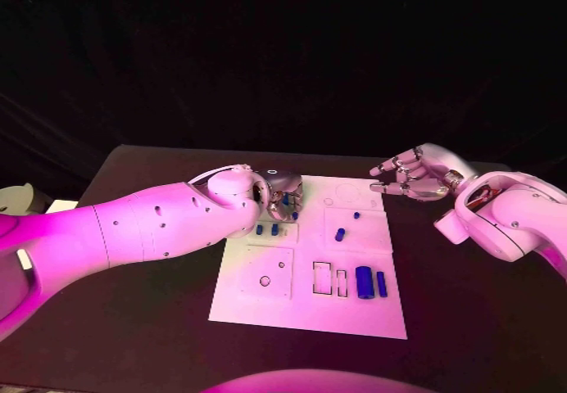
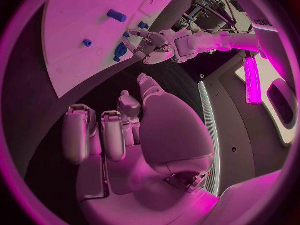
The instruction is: Assemble the parts on the task board
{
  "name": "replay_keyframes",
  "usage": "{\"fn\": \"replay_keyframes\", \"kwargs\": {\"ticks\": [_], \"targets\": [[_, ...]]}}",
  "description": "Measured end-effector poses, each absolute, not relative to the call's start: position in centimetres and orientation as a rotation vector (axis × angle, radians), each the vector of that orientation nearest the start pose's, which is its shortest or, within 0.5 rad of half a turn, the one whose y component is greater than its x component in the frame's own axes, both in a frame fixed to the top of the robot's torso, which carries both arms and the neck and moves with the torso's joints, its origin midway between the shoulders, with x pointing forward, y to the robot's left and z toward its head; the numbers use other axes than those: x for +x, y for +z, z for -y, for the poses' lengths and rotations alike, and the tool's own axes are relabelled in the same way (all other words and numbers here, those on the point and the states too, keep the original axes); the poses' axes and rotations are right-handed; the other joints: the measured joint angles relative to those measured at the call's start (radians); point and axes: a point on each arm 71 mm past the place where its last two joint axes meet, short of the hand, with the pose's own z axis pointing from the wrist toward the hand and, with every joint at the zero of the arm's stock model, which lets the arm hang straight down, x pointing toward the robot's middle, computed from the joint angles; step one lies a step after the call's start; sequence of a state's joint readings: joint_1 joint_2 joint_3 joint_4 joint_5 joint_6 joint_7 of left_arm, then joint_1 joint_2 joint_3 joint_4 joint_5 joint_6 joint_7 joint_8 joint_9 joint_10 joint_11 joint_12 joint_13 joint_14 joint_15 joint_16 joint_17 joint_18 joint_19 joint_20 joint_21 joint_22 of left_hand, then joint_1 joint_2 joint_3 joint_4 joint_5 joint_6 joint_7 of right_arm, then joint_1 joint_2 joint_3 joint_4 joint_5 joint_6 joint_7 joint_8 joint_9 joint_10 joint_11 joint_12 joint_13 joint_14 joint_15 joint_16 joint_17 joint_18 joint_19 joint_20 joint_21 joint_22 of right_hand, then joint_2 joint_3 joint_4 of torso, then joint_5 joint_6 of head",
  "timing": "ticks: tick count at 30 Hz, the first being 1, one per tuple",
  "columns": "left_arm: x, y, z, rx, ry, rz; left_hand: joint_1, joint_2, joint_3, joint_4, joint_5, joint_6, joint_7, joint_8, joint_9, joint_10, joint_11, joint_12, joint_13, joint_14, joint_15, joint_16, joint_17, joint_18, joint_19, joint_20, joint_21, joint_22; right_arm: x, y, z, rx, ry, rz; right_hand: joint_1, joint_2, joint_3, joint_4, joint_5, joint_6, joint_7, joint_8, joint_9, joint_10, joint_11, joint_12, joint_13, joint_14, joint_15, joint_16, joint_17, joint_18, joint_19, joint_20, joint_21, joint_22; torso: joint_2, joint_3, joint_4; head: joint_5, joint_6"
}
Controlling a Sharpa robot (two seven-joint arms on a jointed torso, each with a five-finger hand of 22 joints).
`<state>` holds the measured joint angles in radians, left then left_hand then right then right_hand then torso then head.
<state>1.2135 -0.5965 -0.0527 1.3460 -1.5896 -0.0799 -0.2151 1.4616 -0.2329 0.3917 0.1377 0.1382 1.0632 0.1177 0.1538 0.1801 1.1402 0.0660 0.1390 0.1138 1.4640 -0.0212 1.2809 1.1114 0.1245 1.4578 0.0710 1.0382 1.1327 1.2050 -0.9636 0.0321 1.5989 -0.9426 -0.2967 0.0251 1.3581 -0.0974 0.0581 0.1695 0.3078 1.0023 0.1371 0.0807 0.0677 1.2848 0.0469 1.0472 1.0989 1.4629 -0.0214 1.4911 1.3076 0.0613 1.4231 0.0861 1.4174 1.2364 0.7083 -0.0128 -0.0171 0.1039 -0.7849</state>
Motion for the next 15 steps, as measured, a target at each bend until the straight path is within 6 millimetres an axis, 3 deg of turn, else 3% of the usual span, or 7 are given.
{"fn": "replay_keyframes", "kwargs": {"ticks": [10, 12, 15], "targets": [[51.2, -20.76, -12.19, 0.377, -0.494, -1.835, 0.0, 0.011, 0.038, -0.012, 0.0, 0.031, -0.005, -0.011, -0.014, 0.044, -0.008, -0.012, -0.02, 0.0, 0.0, 0.009, -0.01, 0.0, 0.0, 0.0, 0.019, 0.019, 48.0, -15.11, 23.72, 0.302, 0.97, -1.677, 0.0, 0.0, 0.0, 0.0, 0.0, 0.0, 0.0, 0.0, 0.0, 0.0, 0.0, 0.0, 0.0, 0.0, 0.0, 0.0, 0.0, 0.0, 0.0, 0.0, 0.0, 0.0, -0.001, 0.0003, 0.0007, -0.003, -0.002], [51.24, -20.78, -12.14, 0.378, -0.494, -1.835, 0.0, 0.011, 0.044, -0.013, 0.0, 0.039, -0.007, -0.012, -0.016, 0.054, -0.011, -0.012, -0.022, 0.004, -0.004, 0.01, -0.013, -0.014, 0.004, -0.004, 0.026, 0.024, 48.0, -15.11, 23.71, 0.302, 0.97, -1.677, 0.0, 0.0, 0.0, 0.0, 0.0, 0.0, 0.0, 0.0, 0.0, 0.0, 0.0, 0.0, 0.0, 0.0, 0.0, 0.0, 0.0, 0.0, 0.0, 0.0, 0.0, 0.0, -0.001, 0.0003, 0.0008, -0.003, -0.003], [51.31, -20.8, -12.09, 0.379, -0.494, -1.834, -0.004, 0.015, 0.054, -0.018, 0.0, 0.048, -0.009, -0.012, -0.019, 0.065, -0.011, -0.018, -0.026, 0.004, -0.004, 0.01, -0.017, -0.015, 0.004, -0.004, 0.029, 0.029, 48.0, -15.11, 23.7, 0.302, 0.971, -1.677, 0.0, 0.0, 0.0, 0.0, 0.0, 0.0, 0.0, 0.0, 0.0, 0.0, 0.0, 0.0, 0.0, 0.0, 0.0, 0.0, 0.0, 0.0, 0.0, 0.0, 0.0, 0.0, -0.001, 0.0003, 0.0012, -0.003, -0.004]]}}
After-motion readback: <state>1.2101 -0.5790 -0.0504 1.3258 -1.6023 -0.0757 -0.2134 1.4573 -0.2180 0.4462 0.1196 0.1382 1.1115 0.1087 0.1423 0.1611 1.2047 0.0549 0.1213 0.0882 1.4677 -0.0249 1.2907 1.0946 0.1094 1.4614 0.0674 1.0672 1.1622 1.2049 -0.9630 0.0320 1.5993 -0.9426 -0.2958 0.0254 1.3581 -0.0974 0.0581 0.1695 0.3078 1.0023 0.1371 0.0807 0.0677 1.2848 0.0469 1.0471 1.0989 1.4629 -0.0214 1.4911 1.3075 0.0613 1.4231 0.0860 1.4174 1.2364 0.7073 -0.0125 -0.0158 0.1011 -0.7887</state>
